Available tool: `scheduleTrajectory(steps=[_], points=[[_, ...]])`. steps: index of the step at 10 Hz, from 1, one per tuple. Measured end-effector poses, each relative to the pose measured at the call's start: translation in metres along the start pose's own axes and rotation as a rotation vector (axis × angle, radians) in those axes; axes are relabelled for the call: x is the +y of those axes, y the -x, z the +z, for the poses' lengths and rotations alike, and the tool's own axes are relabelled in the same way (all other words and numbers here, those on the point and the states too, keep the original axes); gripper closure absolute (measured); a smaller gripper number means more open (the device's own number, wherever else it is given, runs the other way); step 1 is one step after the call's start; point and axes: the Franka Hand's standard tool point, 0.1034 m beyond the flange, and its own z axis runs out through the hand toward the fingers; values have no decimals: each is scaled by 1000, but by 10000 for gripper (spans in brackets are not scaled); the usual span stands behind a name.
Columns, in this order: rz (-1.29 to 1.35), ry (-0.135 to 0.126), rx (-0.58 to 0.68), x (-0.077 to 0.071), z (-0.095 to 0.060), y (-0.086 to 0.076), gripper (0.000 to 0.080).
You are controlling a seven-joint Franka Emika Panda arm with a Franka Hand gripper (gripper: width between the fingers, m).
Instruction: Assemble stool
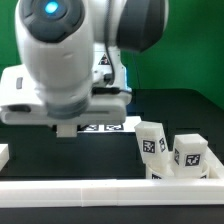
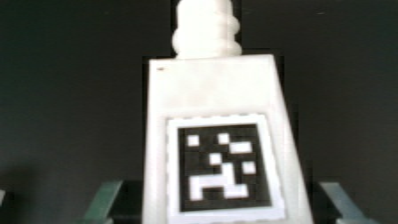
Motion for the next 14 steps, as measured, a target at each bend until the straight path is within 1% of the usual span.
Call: scheduleTrajectory(steps=[1,2,3,6,7,8,9,10,11,12,13,14], points=[[28,17,-7,-19,-14,9,462],[15,31,-13,-29,-20,11,462],[8,29,-4,-26,-18,8,462],[8,28,36,-25,-21,1,462],[7,28,75,-25,-25,-3,461],[4,17,164,-26,-36,-6,461],[22,6,238,-32,-43,-2,461],[28,-1,280,-40,-52,8,461],[22,-11,379,-46,-71,14,461],[33,-28,413,-51,-78,35,461],[36,-38,481,-54,-85,35,461],[34,-44,550,-55,-86,31,461]])
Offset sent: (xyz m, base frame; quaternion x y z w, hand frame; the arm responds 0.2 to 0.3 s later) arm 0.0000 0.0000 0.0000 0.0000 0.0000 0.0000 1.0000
